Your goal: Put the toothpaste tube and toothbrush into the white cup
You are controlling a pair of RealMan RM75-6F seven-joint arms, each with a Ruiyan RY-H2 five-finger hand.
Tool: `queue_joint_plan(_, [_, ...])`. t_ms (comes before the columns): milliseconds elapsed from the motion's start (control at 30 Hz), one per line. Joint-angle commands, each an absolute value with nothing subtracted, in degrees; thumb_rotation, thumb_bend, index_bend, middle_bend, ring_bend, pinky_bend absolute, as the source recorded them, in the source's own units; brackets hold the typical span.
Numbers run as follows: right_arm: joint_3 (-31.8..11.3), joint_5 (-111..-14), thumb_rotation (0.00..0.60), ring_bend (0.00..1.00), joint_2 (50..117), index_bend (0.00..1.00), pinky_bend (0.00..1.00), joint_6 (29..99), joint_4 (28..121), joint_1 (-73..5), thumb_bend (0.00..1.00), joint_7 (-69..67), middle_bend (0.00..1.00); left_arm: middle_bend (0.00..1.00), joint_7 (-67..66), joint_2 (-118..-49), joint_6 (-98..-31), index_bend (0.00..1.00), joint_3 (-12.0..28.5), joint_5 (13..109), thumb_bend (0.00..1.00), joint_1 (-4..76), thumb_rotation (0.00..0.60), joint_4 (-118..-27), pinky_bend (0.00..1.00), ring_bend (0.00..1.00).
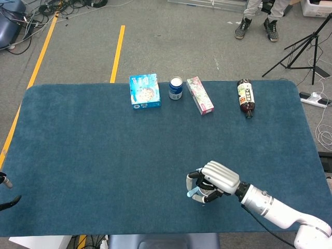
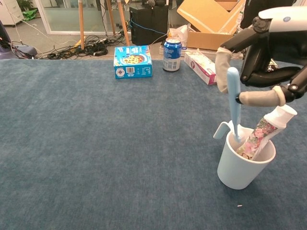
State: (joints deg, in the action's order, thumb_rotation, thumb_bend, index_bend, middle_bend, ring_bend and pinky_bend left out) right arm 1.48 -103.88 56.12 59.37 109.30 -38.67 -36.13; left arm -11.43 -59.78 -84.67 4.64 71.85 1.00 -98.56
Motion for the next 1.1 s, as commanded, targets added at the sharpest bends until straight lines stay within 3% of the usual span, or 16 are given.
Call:
queue_joint_plan(33, [2.31,-104.63,0.6,1.0,56.29,0.65,1.0,59.53,108.66,-38.93,0.27,-37.38,1.0,0.33,-11.41,-59.75,-84.65,0.54,4.63,71.85,0.11,1.0,0.6,-98.59,0.41,0.36])
queue_joint_plan(900, [8.5,-107.93,0.6,1.0,60.14,0.65,1.0,64.06,96.36,-38.66,0.25,-50.11,1.0,0.33,-11.93,-59.95,-84.34,0.54,4.64,71.46,0.11,1.18,0.6,-98.42,0.41,0.36])
queue_joint_plan(1100, [9.58,-108.92,0.6,1.0,60.61,0.62,1.0,64.95,94.41,-39.17,0.18,-52.51,1.0,0.33,-11.95,-59.93,-84.35,0.54,4.65,71.42,0.11,1.19,0.6,-98.45,0.41,0.36])
